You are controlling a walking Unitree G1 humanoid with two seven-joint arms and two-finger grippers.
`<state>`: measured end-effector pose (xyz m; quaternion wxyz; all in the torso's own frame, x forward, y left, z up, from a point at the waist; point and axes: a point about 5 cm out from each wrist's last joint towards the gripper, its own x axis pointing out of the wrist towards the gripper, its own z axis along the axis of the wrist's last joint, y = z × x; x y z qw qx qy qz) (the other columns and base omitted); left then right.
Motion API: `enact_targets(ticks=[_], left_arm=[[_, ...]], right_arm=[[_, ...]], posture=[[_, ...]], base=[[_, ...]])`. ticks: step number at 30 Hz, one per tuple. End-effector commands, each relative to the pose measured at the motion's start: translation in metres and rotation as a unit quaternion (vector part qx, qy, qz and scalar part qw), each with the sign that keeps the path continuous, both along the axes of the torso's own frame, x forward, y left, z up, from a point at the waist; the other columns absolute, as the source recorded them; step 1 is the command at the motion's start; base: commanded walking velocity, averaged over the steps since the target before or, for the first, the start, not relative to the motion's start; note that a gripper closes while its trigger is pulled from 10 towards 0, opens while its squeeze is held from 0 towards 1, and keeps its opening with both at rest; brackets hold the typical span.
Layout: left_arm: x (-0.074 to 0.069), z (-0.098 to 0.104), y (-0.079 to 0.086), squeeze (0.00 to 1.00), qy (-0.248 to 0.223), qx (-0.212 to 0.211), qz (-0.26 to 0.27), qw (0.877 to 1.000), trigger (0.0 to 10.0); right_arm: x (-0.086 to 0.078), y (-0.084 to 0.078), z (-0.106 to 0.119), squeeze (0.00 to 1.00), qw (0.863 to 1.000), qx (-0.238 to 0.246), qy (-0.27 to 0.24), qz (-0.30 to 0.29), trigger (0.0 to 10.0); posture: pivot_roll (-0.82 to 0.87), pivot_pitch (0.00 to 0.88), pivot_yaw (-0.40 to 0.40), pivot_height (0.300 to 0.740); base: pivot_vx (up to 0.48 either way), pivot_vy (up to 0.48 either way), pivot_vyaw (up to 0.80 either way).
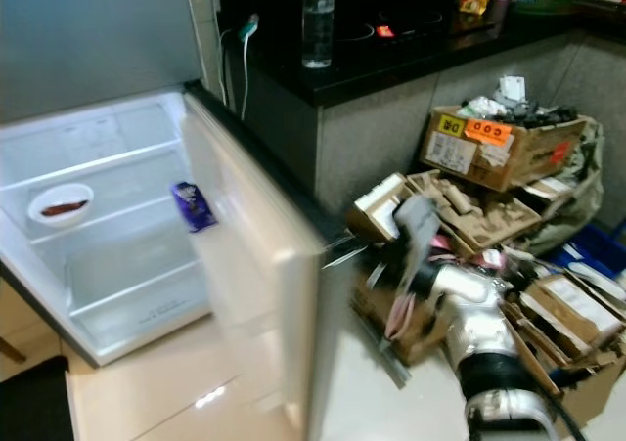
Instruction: Restocking fridge
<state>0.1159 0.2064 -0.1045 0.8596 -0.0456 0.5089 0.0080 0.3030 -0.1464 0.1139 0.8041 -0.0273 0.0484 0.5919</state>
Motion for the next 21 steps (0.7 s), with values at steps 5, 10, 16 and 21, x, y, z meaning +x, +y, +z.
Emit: enact_targets(ticks=[5, 10, 16, 21], left_arm=[[-0.009, -0.003, 0.0, 0.0, 0.012, -0.001, 0.001, 1.0, 10.0], [-0.01, -0.003, -0.001, 0.0, 0.014, -0.001, 0.001, 1.0, 10.0], [-0.011, -0.004, -0.002, 0.0, 0.016, -0.002, 0.002, 1.0, 10.0], [-0.012, -0.004, -0.002, 0.0, 0.018, -0.002, 0.002, 1.0, 10.0]], right_arm=[[-0.02, 0.027, 0.017, 0.0, 0.994, 0.028, 0.002, 0.108, 10.0], [0.005, 0.031, 0.018, 0.0, 0.996, 0.08, -0.027, -0.005, 10.0], [0.018, 0.004, -0.015, 0.0, 0.986, 0.025, 0.017, -0.165, 10.0], [0.0, -0.019, -0.07, 0.0, 0.956, -0.075, 0.098, -0.267, 10.0]], posture=[[-0.08, 0.028, 0.005, 0.74], [-0.07, 0.031, 0.005, 0.74], [-0.07, 0.032, 0.002, 0.74], [-0.07, 0.03, 0.0, 0.74]], base=[[0.0, 0.0, 0.0], [0.0, 0.0, 0.0], [0.0, 0.0, 0.0], [0.0, 0.0, 0.09]])
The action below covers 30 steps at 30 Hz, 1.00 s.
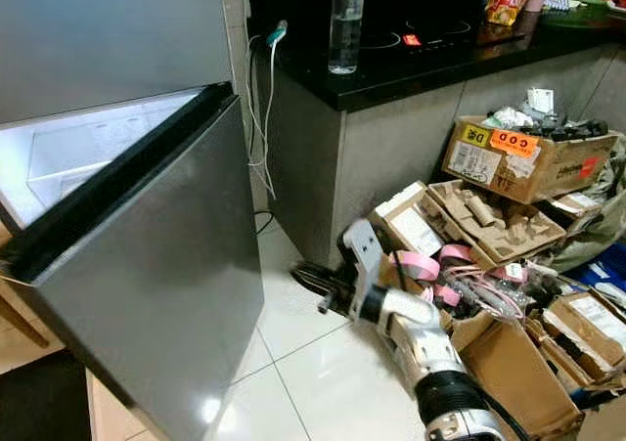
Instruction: Restocking fridge
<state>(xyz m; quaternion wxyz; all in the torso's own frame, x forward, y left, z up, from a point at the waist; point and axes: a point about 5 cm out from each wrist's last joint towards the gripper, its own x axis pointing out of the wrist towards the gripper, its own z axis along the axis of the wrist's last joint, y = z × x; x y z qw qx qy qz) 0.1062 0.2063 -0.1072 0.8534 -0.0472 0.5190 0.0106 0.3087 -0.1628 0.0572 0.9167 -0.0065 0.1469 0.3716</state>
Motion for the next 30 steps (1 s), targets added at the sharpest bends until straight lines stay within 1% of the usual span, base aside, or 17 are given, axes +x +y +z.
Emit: enact_targets(ticks=[1, 2, 3, 5, 6, 8, 9, 10, 11, 12, 13, 14, 15, 17, 18, 22, 30], left_arm=[[-0.003, -0.001, -0.002, 0.0, 0.007, -0.001, -0.001, 1.0, 10.0], [-0.003, -0.001, -0.003, 0.0, 0.007, -0.002, -0.002, 1.0, 10.0], [-0.003, -0.001, -0.003, 0.0, 0.007, -0.002, -0.002, 1.0, 10.0], [-0.003, -0.001, -0.003, 0.0, 0.007, -0.002, -0.002, 1.0, 10.0], [-0.003, -0.001, -0.003, 0.0, 0.007, -0.002, -0.002, 1.0, 10.0], [-0.003, -0.002, -0.002, 0.0, 0.009, 0.0, -0.004, 1.0, 10.0], [-0.003, -0.001, -0.002, 0.0, 0.009, 0.001, -0.005, 1.0, 10.0], [-0.003, -0.001, -0.001, 0.0, 0.01, 0.002, -0.005, 1.0, 10.0], [-0.003, -0.001, -0.001, 0.0, 0.01, 0.003, -0.005, 1.0, 10.0], [-0.003, -0.001, -0.001, 0.0, 0.01, 0.003, -0.005, 1.0, 10.0], [-0.003, -0.001, 0.001, 0.0, 0.011, 0.005, -0.006, 1.0, 10.0], [-0.003, -0.001, 0.001, 0.0, 0.011, 0.005, -0.006, 1.0, 10.0], [-0.003, -0.001, 0.001, 0.0, 0.011, 0.005, -0.006, 1.0, 10.0], [-0.004, -0.001, 0.001, 0.0, 0.012, 0.005, -0.007, 1.0, 10.0], [-0.004, -0.001, 0.001, 0.0, 0.012, 0.005, -0.007, 1.0, 10.0], [-0.004, -0.001, 0.0, 0.0, 0.014, 0.002, -0.007, 1.0, 10.0], [-0.004, -0.002, -0.001, 0.0, 0.017, 0.004, -0.008, 1.0, 10.0]], right_arm=[[-0.011, -0.01, -0.026, 0.0, 0.997, -0.046, 0.048, -0.049, 10.0], [-0.018, -0.017, -0.04, 0.0, 0.991, -0.072, 0.077, -0.078, 10.0], [-0.018, -0.017, -0.04, 0.0, 0.991, -0.072, 0.077, -0.078, 10.0], [-0.038, -0.033, -0.066, 0.0, 0.976, -0.143, 0.124, -0.111, 10.0], [-0.038, -0.033, -0.066, 0.0, 0.976, -0.143, 0.124, -0.111, 10.0], [-0.06, -0.049, -0.087, 0.0, 0.955, -0.199, 0.165, -0.145, 10.0], [-0.072, -0.056, -0.097, 0.0, 0.943, -0.221, 0.187, -0.163, 10.0], [-0.079, -0.061, -0.102, 0.0, 0.935, -0.234, 0.201, -0.173, 10.0], [-0.088, -0.064, -0.107, 0.0, 0.929, -0.241, 0.218, -0.177, 10.0], [-0.088, -0.064, -0.107, 0.0, 0.929, -0.241, 0.218, -0.177, 10.0], [-0.105, -0.069, -0.118, 0.0, 0.917, -0.253, 0.246, -0.186, 10.0], [-0.114, -0.072, -0.122, 0.0, 0.911, -0.256, 0.26, -0.191, 10.0], [-0.114, -0.072, -0.122, 0.0, 0.911, -0.256, 0.26, -0.191, 10.0], [-0.127, -0.075, -0.129, 0.0, 0.901, -0.268, 0.278, -0.196, 10.0], [-0.127, -0.075, -0.129, 0.0, 0.901, -0.268, 0.278, -0.196, 10.0], [-0.149, -0.077, -0.14, 0.0, 0.886, -0.286, 0.307, -0.196, 10.0], [-0.164, -0.077, -0.146, 0.0, 0.875, -0.293, 0.331, -0.196, 10.0]], posture=[[-0.07, 0.03, 0.0, 0.74], [-0.07, 0.03, 0.0, 0.74], [-0.07, 0.03, 0.0, 0.74], [-0.07, 0.031, 0.003, 0.74], [-0.07, 0.031, 0.003, 0.74], [-0.07, 0.03, 0.005, 0.74], [-0.07, 0.03, 0.005, 0.74], [-0.07, 0.03, 0.005, 0.74], [-0.07, 0.03, 0.005, 0.74], [-0.07, 0.03, 0.005, 0.74], [-0.07, 0.025, 0.007, 0.74], [-0.07, 0.024, 0.007, 0.74], [-0.07, 0.024, 0.007, 0.74], [-0.07, 0.024, 0.009, 0.74], [-0.07, 0.024, 0.009, 0.74], [-0.07, 0.024, 0.009, 0.74], [-0.07, 0.026, 0.009, 0.74]], base=[[0.0, 0.0, 0.61], [0.0, 0.0, 0.77], [0.0, 0.0, 0.77], [0.0, 0.0, 0.77], [0.0, 0.0, 0.76], [0.0, 0.0, 0.75], [0.0, 0.0, 0.74], [0.0, 0.0, 0.74], [0.0, 0.0, 0.74], [0.0, 0.0, 0.74], [0.0, 0.0, 0.74], [0.0, 0.0, 0.74], [0.0, 0.0, 0.74], [0.0, 0.0, 0.74], [0.0, 0.0, 0.74], [0.0, 0.0, 0.74], [0.0, 0.0, 0.74]])
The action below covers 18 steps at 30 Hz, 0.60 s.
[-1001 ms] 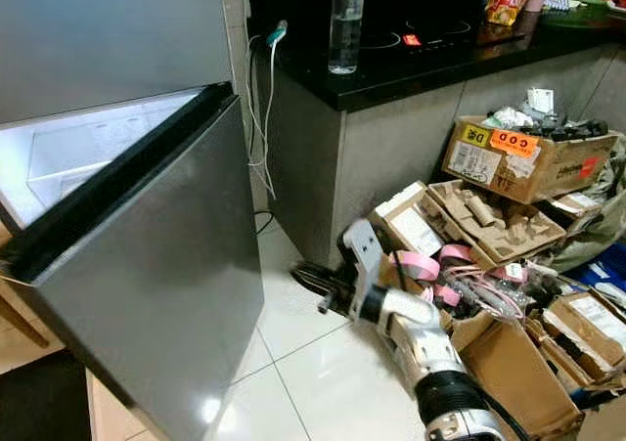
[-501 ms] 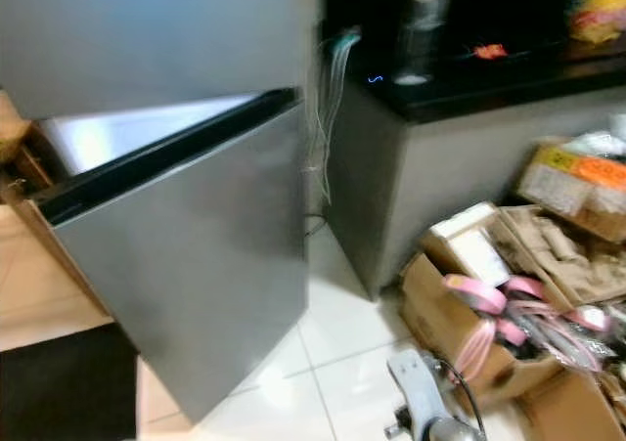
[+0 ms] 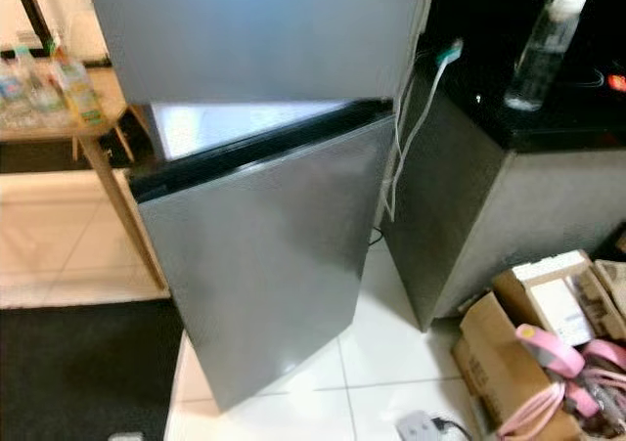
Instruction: Restocking fridge
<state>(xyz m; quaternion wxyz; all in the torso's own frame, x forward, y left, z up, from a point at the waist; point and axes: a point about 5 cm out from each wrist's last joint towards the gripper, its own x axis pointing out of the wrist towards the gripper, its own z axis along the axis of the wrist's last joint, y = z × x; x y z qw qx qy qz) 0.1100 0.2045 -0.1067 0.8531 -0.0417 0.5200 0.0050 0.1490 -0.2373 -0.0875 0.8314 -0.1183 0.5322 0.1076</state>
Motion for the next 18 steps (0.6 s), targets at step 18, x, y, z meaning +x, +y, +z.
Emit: enact_targets(ticks=[18], left_arm=[[-0.005, -0.002, -0.002, 0.0, 0.013, 0.002, 0.003, 1.0, 10.0]], right_arm=[[-0.039, -0.008, -0.012, 0.0, 0.998, -0.026, 0.06, -0.01, 10.0]], posture=[[-0.08, 0.027, 0.011, 0.74]], base=[[0.0, 0.0, 0.74]])
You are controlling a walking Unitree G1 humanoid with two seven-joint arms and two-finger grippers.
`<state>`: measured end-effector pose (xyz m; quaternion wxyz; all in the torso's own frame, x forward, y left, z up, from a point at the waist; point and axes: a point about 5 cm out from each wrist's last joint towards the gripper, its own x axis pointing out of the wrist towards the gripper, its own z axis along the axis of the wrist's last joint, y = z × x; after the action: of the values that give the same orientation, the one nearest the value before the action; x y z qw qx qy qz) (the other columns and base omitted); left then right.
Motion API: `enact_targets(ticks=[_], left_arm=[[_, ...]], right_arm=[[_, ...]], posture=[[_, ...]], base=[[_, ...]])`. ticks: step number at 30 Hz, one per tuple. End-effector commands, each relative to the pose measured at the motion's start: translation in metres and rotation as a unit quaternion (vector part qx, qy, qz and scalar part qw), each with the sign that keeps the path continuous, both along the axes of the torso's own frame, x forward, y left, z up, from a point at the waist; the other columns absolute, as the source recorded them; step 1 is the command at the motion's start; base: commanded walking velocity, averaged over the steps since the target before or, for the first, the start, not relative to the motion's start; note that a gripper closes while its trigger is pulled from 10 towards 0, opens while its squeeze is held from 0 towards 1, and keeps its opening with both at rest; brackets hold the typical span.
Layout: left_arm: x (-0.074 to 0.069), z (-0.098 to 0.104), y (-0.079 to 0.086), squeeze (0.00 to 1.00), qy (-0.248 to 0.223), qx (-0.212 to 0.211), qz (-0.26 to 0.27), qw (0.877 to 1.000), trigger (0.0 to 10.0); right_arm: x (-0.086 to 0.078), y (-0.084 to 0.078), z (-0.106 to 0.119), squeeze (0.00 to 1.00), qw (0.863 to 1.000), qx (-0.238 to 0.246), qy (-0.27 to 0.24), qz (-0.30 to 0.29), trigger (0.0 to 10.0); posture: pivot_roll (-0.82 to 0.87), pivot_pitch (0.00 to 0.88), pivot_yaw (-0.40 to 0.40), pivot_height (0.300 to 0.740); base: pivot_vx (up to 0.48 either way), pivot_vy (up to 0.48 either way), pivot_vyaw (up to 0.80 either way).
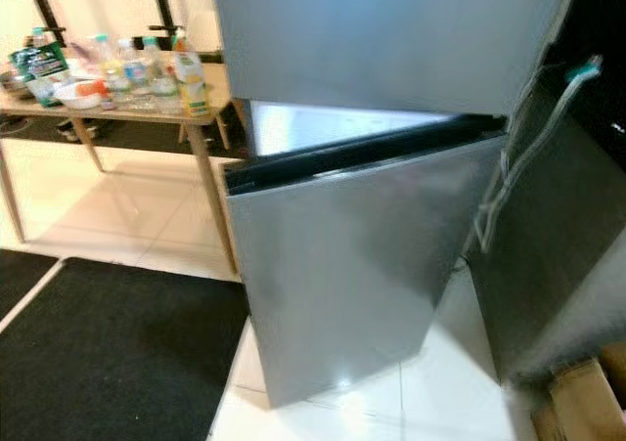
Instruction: Restocking fridge
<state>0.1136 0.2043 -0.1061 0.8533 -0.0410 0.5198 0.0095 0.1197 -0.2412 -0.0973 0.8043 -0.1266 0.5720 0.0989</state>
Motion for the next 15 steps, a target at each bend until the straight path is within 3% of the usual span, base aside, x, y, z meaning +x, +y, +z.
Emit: enact_targets(ticks=[1, 6, 15], left_arm=[[-0.0081, -0.0026, -0.0013, 0.0, 0.013, -0.001, 0.0, 1.0, 10.0], [-0.007, -0.0024, -0.0014, 0.0, 0.013, -0.001, 0.0, 1.0, 10.0], [-0.0085, -0.0031, -0.0007, 0.0, 0.025, 0.008, -0.011, 1.0, 10.0]], right_arm=[[-0.0093, -0.0043, -0.0018, 0.0, 1.0, -0.008, 0.014, -0.006, 10.0], [-0.007, -0.0051, -0.0012, 0.0, 1.0, -0.018, 0.008, -0.009, 10.0], [-0.0046, -0.0056, -0.0007, 0.0, 0.999, -0.03, -0.002, -0.015, 10.0]], posture=[[-0.08, 0.027, 0.011, 0.74], [-0.08, 0.025, 0.01, 0.74], [-0.08, 0.023, 0.011, 0.74]], base=[[0.0, 0.0, 0.73], [0.0, 0.0, 0.72], [0.0, 0.0, 0.0]])
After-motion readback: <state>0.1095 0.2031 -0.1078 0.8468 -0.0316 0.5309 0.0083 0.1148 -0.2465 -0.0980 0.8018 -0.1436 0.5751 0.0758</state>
